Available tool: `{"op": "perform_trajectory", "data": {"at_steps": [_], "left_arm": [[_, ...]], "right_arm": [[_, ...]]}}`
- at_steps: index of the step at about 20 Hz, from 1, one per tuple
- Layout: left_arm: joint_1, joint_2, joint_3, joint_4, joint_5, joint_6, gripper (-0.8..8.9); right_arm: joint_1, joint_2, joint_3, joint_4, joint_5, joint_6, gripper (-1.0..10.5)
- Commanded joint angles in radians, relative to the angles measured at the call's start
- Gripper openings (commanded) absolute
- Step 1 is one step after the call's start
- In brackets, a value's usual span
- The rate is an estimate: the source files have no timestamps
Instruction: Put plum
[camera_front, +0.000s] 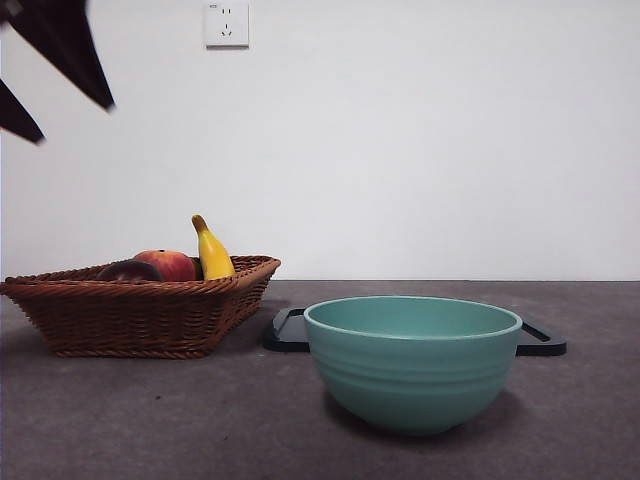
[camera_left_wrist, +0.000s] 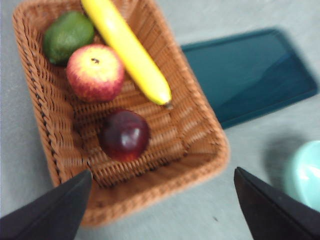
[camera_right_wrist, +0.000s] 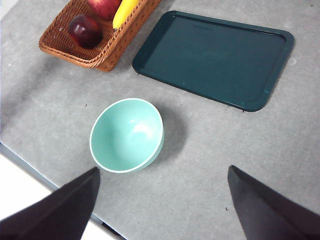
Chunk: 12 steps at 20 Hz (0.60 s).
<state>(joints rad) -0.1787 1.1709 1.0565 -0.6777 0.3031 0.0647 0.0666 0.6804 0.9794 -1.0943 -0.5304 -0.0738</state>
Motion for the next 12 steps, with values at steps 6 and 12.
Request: {"op": "perform_trajectory", "data": {"at_steps": [6, 12], "left_arm": [[-0.048, 0.261, 0.05, 0.167, -0.072, 0.06, 4.59], [-0.053, 0.426, 0.05, 0.267, -0.078, 0.097, 4.6]], "right_arm": [[0.004, 0.005, 0.018, 0.008, -0.003, 0.011, 4.1], [0.004, 0.005, 0.018, 0.008, -0.003, 0.011, 4.1]]}}
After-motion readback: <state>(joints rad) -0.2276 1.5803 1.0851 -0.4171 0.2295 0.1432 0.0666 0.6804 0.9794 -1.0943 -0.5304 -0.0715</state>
